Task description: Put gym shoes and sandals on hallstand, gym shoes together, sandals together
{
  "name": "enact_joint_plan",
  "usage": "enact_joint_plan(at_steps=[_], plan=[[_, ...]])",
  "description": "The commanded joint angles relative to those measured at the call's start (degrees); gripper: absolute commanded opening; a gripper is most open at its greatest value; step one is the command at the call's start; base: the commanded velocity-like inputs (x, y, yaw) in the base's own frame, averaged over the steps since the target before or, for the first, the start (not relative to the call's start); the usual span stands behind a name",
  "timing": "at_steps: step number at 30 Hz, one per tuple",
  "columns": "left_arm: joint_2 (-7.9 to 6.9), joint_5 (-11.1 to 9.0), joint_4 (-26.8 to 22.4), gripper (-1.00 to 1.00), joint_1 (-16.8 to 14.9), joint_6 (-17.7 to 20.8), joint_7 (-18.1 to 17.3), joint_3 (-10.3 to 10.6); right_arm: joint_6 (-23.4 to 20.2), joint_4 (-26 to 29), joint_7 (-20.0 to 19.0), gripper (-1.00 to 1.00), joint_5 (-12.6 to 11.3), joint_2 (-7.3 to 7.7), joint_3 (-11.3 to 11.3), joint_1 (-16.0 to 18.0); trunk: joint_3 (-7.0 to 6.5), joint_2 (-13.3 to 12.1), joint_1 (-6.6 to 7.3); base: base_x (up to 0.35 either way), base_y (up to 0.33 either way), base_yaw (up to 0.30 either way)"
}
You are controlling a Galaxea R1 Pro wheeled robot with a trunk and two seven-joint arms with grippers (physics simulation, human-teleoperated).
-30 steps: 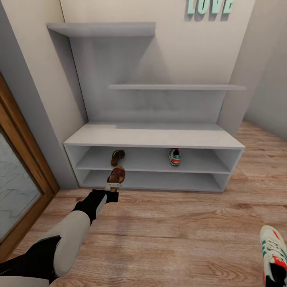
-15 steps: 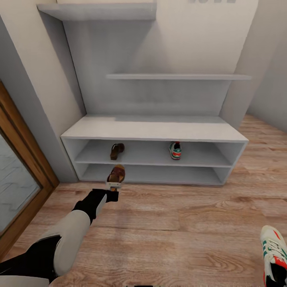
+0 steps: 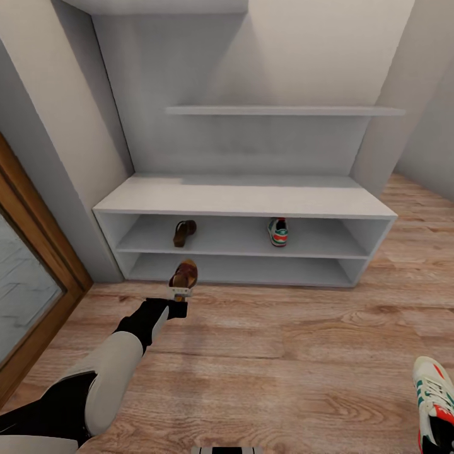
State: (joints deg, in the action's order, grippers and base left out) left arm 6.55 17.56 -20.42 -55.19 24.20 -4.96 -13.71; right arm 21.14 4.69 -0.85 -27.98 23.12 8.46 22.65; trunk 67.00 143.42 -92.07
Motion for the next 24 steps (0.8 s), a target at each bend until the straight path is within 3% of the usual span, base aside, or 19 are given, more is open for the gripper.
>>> enact_joint_plan(at_steps=[1, 8, 15, 21, 22, 23, 24], plan=[[0.07, 0.81, -0.15, -1.00, -0.01, 0.28, -0.51, -0.44, 0.13, -0.03, -0.11, -1.00, 0.25, -0.01, 0.46, 0.03, 0.05, 0.02, 0.01, 0.000, 0.000, 0.000], [0.19, 0.81, -2.50, -1.00, -0.07, 0.81, -0.44, -0.37, 0.13, -0.05, -0.10, -1.00, 0.29, -0.01, 0.42, 0.03, 0.06, 0.02, 0.01, 0.000, 0.000, 0.000], [0.30, 0.81, -4.02, -1.00, 0.08, 1.06, -0.25, 1.06, 0.13, -0.10, -0.04, -1.00, 0.27, 0.04, 0.42, 0.03, 0.06, 0.02, 0.01, 0.000, 0.000, 0.000], [0.29, 0.81, -4.10, -1.00, 0.34, 1.10, -0.31, 2.10, 0.13, -0.48, 0.23, -1.00, -0.98, 1.08, 0.64, 0.03, 0.06, 0.02, 0.01, 0.058, 0.000, 0.000], [0.29, 0.81, -4.10, -1.00, 0.39, 1.07, -0.28, 2.20, 0.13, -0.56, 0.23, -1.00, -2.19, 1.40, 0.78, 0.03, 0.06, 0.02, 0.01, 0.208, 0.000, 0.000], [0.27, 0.81, -4.10, -1.00, 0.45, 1.03, -0.16, 2.37, 0.13, -2.20, 0.20, -1.00, -9.69, 2.99, 1.05, 0.03, 0.06, 0.02, 0.01, 0.173, 0.000, 0.000], [0.29, 0.81, -4.43, -1.00, 0.44, 0.98, -0.18, 2.43, 0.13, -2.75, 0.20, -1.00, -12.32, 3.45, 1.04, 0.03, 0.06, 0.02, 0.01, 0.057, 0.000, 0.000]])
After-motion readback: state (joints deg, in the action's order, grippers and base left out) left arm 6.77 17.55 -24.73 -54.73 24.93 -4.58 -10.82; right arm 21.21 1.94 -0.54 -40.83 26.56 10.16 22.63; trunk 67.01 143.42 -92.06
